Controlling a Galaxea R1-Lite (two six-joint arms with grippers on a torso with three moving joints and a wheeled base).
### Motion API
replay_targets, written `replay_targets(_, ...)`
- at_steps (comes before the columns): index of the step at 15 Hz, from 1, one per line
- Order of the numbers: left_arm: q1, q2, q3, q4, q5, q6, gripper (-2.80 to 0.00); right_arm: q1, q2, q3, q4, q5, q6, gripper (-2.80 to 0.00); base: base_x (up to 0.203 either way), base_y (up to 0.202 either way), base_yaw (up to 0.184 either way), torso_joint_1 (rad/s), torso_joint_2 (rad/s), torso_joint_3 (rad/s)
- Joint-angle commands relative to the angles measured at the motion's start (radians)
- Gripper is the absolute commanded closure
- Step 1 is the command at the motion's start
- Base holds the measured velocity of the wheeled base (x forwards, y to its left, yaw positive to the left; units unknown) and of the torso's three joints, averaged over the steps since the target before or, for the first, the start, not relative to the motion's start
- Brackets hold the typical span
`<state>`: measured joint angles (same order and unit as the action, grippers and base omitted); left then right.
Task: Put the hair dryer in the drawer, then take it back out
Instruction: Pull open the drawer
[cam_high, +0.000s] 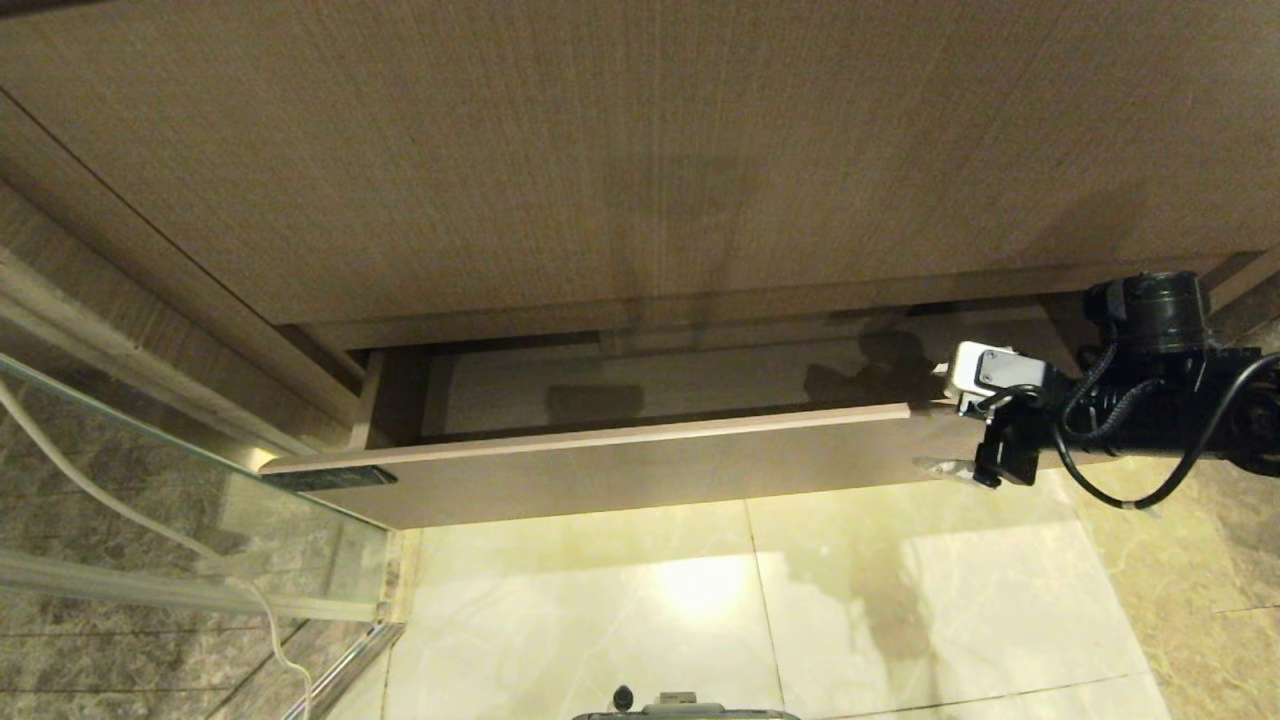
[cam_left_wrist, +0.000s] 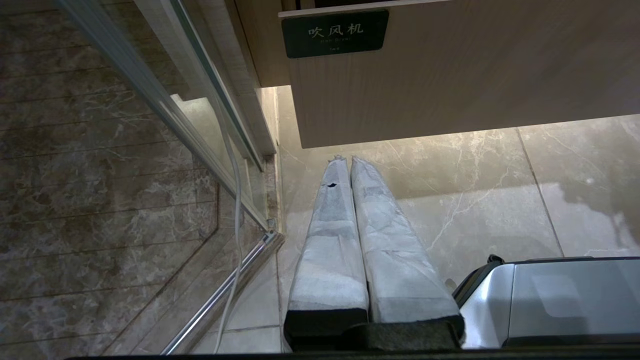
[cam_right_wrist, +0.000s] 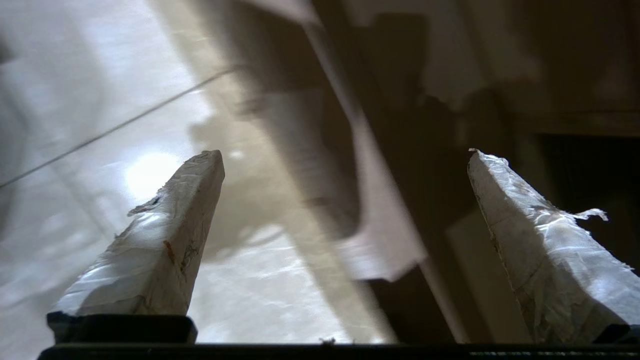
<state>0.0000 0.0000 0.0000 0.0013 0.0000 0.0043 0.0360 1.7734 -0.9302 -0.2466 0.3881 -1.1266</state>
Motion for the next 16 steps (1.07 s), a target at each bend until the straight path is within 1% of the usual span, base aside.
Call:
replay_targets(1, 0.000, 0.000, 0.002, 0.000, 0.000, 0.000, 0.00, -0.004, -0.093, 0.054, -0.008, 0.005, -0.005, -2.80, 0.000, 0.000, 0.000, 0.000, 0.00, 0.000)
replay_targets(5, 0.000, 0.000, 0.000, 0.000, 0.000, 0.000, 0.00, -0.011, -0.231, 0.147, -0.001, -0.006, 0.001, -2.80, 0.000, 0.000, 0.000, 0.000, 0.00, 0.000)
replay_targets(8, 0.000, 0.000, 0.002, 0.000, 0.000, 0.000, 0.00, -0.010, -0.301, 0.163, 0.043, -0.043, 0.006, -2.80, 0.000, 0.000, 0.000, 0.000, 0.00, 0.000)
replay_targets(10, 0.000, 0.000, 0.002, 0.000, 0.000, 0.000, 0.00, -0.010, -0.339, 0.162, 0.082, -0.044, 0.001, -2.80, 0.000, 0.000, 0.000, 0.000, 0.00, 0.000)
replay_targets(11, 0.000, 0.000, 0.002, 0.000, 0.000, 0.000, 0.00, -0.010, -0.356, 0.167, 0.116, -0.047, 0.001, 0.00, 0.000, 0.000, 0.000, 0.000, 0.00, 0.000)
replay_targets(15, 0.000, 0.000, 0.002, 0.000, 0.000, 0.000, 0.00, -0.009, -0.428, 0.169, 0.232, -0.054, 0.010, 0.00, 0.000, 0.000, 0.000, 0.000, 0.00, 0.000)
replay_targets(16, 0.000, 0.000, 0.002, 0.000, 0.000, 0.000, 0.00, -0.010, -0.445, 0.169, 0.272, -0.054, 0.037, 0.00, 0.000, 0.000, 0.000, 0.000, 0.00, 0.000)
